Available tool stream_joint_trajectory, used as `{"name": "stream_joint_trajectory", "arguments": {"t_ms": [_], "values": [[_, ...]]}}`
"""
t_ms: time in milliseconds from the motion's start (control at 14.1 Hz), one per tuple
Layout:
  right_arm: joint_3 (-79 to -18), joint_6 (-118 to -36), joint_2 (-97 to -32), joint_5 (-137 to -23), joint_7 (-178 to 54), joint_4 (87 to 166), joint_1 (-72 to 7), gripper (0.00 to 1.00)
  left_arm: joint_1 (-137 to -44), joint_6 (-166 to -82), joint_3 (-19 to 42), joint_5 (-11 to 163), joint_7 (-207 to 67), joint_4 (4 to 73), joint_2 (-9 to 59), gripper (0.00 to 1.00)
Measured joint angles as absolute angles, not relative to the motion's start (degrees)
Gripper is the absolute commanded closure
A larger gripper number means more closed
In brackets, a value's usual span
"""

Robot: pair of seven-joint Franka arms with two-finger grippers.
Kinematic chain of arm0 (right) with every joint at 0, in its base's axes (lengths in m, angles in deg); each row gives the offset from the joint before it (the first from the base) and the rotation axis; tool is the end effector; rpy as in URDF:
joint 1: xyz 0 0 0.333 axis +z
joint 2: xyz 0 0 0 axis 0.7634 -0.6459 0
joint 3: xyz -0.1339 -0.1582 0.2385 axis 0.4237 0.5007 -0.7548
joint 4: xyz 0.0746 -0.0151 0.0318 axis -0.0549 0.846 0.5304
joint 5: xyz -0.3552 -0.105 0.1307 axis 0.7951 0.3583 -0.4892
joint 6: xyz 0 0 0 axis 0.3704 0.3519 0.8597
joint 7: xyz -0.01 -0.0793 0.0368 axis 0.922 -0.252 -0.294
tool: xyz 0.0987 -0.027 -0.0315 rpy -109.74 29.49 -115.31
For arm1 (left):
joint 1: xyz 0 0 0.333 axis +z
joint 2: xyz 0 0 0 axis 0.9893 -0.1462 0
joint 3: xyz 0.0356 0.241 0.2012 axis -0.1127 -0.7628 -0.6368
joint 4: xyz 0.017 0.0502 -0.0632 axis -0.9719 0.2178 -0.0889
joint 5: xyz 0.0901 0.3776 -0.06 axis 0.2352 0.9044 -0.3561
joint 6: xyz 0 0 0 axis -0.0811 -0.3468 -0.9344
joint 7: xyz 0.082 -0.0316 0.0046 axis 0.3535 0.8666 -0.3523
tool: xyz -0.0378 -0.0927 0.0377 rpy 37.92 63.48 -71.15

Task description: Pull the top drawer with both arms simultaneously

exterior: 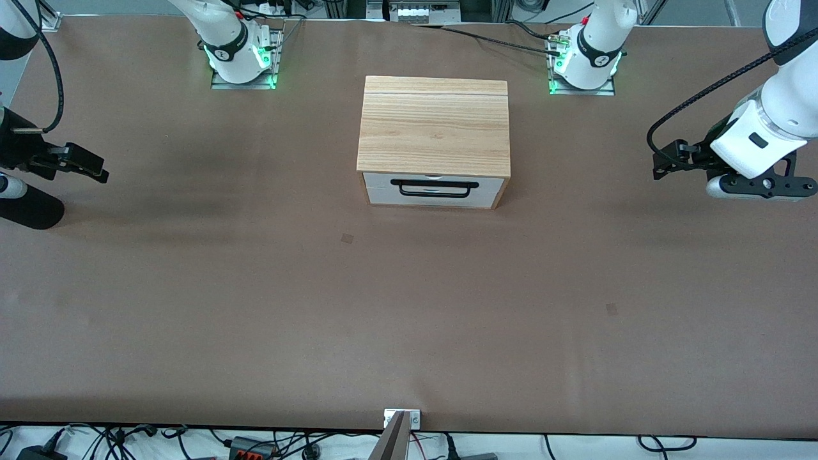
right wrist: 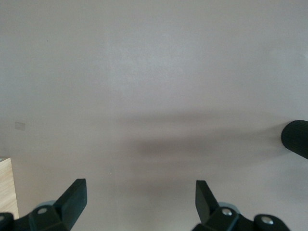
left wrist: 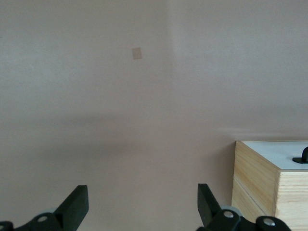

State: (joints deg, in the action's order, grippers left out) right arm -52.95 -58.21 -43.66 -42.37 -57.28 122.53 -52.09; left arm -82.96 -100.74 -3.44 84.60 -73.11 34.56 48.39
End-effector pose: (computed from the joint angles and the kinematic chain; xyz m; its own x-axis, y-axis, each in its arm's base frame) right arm 0.5734 -0.0339 0.5675 0.9985 -0.0509 -0.0207 -0.0508 -0.9987 0.0087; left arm 0.5643 -0.0451 0.5664 0.9976 -0.0256 -0.0647 -0.0252 -0.9997 0.0062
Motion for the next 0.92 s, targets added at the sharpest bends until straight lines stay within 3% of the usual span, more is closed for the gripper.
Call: {"name": "stream_joint_trajectory", "arguments": {"t_ms": [921], "values": [[-52.71, -58.23, -44.07, -42.37, -57.28, 122.53, -52.77, 0.00, -82.95, -100.01, -3.45, 84.60, -73.11, 34.56, 48.38, 0.00]]}}
